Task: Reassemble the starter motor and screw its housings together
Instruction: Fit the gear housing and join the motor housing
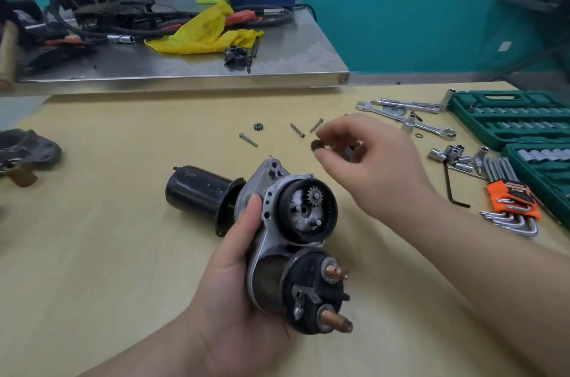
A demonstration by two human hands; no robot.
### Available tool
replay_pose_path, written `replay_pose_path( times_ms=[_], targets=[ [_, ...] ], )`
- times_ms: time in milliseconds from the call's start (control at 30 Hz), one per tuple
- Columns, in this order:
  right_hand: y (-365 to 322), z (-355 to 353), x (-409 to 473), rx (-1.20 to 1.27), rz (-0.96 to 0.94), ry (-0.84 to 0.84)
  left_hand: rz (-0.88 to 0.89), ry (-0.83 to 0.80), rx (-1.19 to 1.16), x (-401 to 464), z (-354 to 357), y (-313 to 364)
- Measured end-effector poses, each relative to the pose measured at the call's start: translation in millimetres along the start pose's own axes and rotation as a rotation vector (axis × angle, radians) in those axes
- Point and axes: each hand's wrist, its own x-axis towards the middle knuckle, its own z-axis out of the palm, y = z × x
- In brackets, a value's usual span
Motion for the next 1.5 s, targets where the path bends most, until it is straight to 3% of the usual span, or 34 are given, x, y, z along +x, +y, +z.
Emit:
replay_pose_path(
  times_ms=[133,400,500,633,767,1500],
  targets=[
    [-27.3,-17.1,-49.6,0.124,-0.194,0.114,-0.019,-0.033,0.026,3.0,-4.5,-0.8],
    [-25.6,-14.9,-54.3,0.037,-0.494,0.046,0.128,-0.124,0.065,7.3,2.7,-4.4],
    [-24.8,-14.7,-54.9,0.057,-0.484,0.056,0.073,-0.184,-0.026,5.9,2.2,-3.7],
    [-27.5,-13.8,-56.0,0.074,-0.465,0.110,0.098,-0.219,0.024,11.4,2.7,-6.9],
    [-28.4,-10.4,-58.5,0.097,-0.463,0.054,0.128,-0.253,0.057,11.0,4.4,-6.9],
    [-28.8,-10.0,-61.0,0.142,-0.436,0.008,0.047,-0.195,0.011,7.8,4.2,-5.6]
  ],
)
